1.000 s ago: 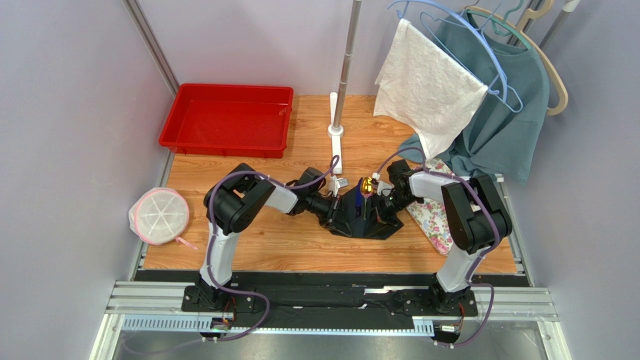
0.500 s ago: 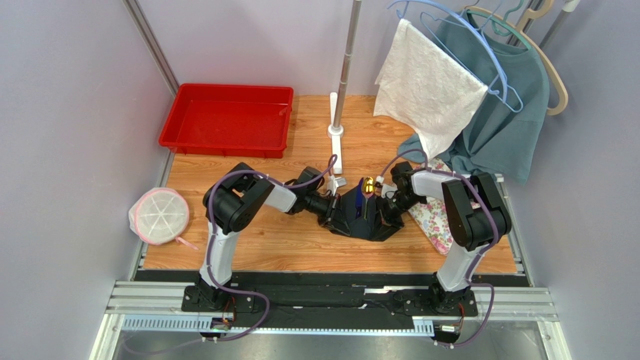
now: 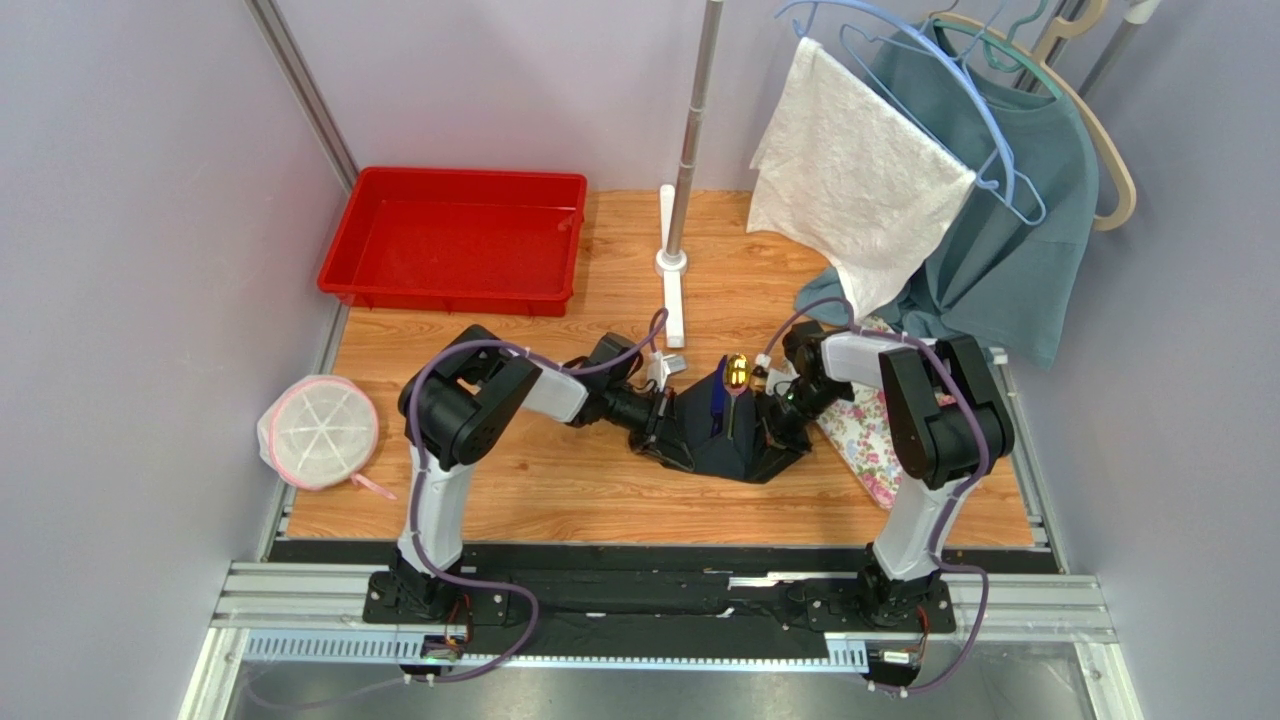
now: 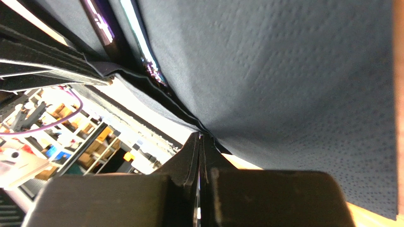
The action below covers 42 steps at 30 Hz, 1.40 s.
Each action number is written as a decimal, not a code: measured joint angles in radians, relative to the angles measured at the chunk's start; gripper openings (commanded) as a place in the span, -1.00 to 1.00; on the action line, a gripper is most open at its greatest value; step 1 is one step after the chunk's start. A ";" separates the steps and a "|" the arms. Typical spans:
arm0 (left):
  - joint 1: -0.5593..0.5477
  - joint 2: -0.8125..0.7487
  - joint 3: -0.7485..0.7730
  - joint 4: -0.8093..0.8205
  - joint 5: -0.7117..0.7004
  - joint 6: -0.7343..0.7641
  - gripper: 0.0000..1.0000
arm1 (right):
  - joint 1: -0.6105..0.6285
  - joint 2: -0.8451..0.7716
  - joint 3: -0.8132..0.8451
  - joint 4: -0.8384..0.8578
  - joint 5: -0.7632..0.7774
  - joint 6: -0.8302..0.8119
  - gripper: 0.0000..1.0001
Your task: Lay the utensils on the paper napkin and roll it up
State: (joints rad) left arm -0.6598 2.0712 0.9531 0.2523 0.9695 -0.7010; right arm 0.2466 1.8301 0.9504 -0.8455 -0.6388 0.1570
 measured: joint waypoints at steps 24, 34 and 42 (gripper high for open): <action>0.022 -0.035 -0.040 -0.031 -0.004 0.016 -1.00 | 0.003 -0.080 0.070 0.043 -0.017 0.008 -0.90; 0.022 -0.045 -0.034 -0.056 -0.014 0.033 -1.00 | 0.038 -0.027 0.074 0.100 -0.022 0.030 -0.97; 0.022 -0.063 -0.034 -0.032 -0.049 0.032 -0.89 | 0.039 0.006 0.074 0.110 0.030 0.030 -0.99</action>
State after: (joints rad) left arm -0.6376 2.0083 0.9188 0.2203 0.9203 -0.6689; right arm 0.2852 1.8359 1.0241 -0.7357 -0.6090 0.1871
